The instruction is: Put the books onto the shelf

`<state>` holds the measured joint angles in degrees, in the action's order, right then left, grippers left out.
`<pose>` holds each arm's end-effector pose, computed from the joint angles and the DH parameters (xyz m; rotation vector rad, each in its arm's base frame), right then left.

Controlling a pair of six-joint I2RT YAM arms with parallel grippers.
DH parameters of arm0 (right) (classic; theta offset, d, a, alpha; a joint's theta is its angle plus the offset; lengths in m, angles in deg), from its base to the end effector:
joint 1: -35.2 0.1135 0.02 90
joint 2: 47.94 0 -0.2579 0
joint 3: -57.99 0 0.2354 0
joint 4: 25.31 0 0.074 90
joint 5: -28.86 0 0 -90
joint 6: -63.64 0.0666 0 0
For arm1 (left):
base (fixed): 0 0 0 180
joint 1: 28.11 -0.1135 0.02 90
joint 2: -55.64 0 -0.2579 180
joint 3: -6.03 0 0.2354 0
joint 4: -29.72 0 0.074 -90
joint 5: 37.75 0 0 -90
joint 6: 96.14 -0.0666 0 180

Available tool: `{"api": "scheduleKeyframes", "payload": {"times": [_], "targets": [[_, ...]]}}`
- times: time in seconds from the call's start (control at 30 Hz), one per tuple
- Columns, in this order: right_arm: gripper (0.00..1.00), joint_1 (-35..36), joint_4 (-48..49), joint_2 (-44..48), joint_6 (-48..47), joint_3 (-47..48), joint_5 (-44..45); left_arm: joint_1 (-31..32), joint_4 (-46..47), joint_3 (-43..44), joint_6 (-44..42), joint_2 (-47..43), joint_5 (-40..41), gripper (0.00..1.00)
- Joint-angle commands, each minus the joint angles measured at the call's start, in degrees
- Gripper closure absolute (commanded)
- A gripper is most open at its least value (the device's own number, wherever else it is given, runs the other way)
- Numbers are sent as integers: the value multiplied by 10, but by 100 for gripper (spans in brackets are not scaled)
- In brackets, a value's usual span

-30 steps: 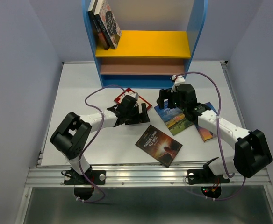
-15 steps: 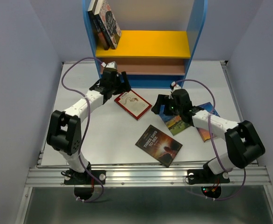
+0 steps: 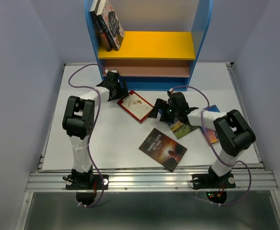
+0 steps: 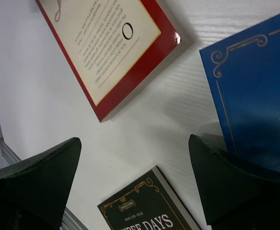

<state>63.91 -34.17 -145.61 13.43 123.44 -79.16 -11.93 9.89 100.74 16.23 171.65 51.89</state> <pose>0.3033 0.1896 0.1533 0.0603 2.4435 0.9437 0.4400 -0.1281 0.1673 -0.1217 2.3112 -0.3540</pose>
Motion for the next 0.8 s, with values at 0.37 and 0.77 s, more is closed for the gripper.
{"api": "scheduleKeyframes", "payload": {"times": [0.37, 0.77], "targets": [[0, 12, 49, -64, 71, 46, 2, -6, 32, -76, 28, -21, -58, 50], [0, 12, 48, -102, 106, 89, -12, 36, 104, -249, 104, -104, -137, 68]]}}
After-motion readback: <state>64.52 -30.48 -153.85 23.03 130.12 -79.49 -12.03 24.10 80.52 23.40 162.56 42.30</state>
